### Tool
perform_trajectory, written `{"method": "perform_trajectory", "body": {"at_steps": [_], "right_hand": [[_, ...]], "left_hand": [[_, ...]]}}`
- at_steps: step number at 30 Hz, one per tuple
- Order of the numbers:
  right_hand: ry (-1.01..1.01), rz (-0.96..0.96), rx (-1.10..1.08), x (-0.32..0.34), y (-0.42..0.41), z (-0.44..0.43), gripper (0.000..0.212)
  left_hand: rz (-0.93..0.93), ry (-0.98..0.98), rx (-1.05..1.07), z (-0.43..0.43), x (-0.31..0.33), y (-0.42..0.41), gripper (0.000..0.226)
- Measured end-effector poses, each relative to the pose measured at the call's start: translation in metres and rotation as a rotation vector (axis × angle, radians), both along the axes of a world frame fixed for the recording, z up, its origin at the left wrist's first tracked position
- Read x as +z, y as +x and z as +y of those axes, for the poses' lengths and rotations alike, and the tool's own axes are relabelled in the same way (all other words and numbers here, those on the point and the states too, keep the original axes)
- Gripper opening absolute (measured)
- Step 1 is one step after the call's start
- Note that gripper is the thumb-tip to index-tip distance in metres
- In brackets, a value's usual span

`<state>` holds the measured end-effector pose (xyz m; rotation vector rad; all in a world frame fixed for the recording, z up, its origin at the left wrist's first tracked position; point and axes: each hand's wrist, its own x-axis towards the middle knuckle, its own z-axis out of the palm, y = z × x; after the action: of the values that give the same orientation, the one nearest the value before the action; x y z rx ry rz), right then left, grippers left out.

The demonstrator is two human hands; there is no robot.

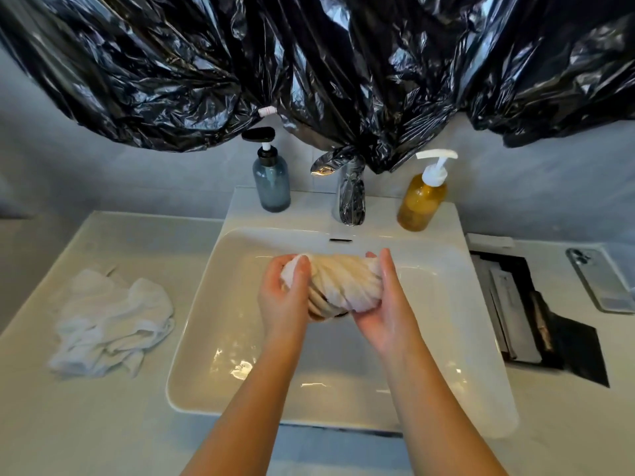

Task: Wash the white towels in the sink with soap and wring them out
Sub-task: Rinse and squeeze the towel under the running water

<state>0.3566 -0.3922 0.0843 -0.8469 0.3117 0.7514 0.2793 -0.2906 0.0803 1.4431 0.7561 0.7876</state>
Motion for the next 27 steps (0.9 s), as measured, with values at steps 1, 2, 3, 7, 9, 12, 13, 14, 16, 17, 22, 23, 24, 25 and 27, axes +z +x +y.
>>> {"method": "perform_trajectory", "body": {"at_steps": [1, 2, 3, 7, 9, 12, 13, 14, 16, 17, 22, 23, 24, 25, 27], "right_hand": [[-0.035, -0.007, -0.021, -0.002, -0.001, 0.001, 0.061], [-0.066, -0.012, -0.035, -0.005, -0.001, 0.000, 0.061], [-0.085, -0.011, -0.058, -0.009, 0.000, -0.001, 0.054], [-0.170, -0.119, -0.144, -0.007, 0.004, -0.002, 0.003], [-0.204, -0.289, -0.170, 0.000, 0.004, 0.001, 0.008], [-0.265, -0.476, -0.201, 0.011, 0.006, 0.006, 0.011], [-0.275, -0.523, -0.198, 0.013, 0.008, 0.006, 0.011], [-0.282, -0.571, -0.181, 0.015, 0.010, 0.007, 0.011], [-0.304, -0.674, -0.106, 0.017, 0.015, 0.006, 0.008], [-0.321, -0.715, -0.056, 0.017, 0.018, 0.007, 0.008], [-0.269, -0.618, 0.000, 0.007, 0.032, 0.003, 0.015], [-0.220, -0.527, -0.022, 0.004, 0.032, 0.002, 0.012], [-0.166, -0.414, -0.046, 0.000, 0.031, 0.001, 0.009], [-0.110, -0.281, -0.069, -0.004, 0.031, 0.000, 0.007], [0.003, 0.004, -0.080, -0.010, 0.028, 0.000, 0.013]], "left_hand": [[0.007, 0.054, -0.014, -0.005, -0.001, 0.000, 0.045], [0.021, 0.090, -0.032, -0.008, -0.004, 0.001, 0.054], [0.042, 0.107, -0.055, -0.010, -0.008, 0.002, 0.061], [0.122, -0.015, -0.088, -0.016, -0.015, 0.005, 0.064], [0.135, -0.332, -0.070, -0.019, -0.018, 0.011, 0.065], [0.120, -0.747, -0.122, -0.027, -0.012, 0.020, 0.054], [0.113, -0.792, -0.151, -0.029, -0.009, 0.024, 0.045], [0.104, -0.827, -0.165, -0.031, -0.005, 0.027, 0.039], [0.116, -0.906, -0.160, -0.033, -0.002, 0.033, 0.033], [0.128, -0.947, -0.148, -0.033, -0.002, 0.035, 0.031], [0.261, -0.964, -0.147, -0.027, -0.010, 0.037, 0.035], [0.276, -0.904, -0.153, -0.024, -0.011, 0.038, 0.036], [0.265, -0.811, -0.136, -0.021, -0.014, 0.039, 0.039], [0.230, -0.676, -0.088, -0.018, -0.017, 0.041, 0.041], [0.182, -0.282, 0.020, -0.015, -0.023, 0.039, 0.036]]}}
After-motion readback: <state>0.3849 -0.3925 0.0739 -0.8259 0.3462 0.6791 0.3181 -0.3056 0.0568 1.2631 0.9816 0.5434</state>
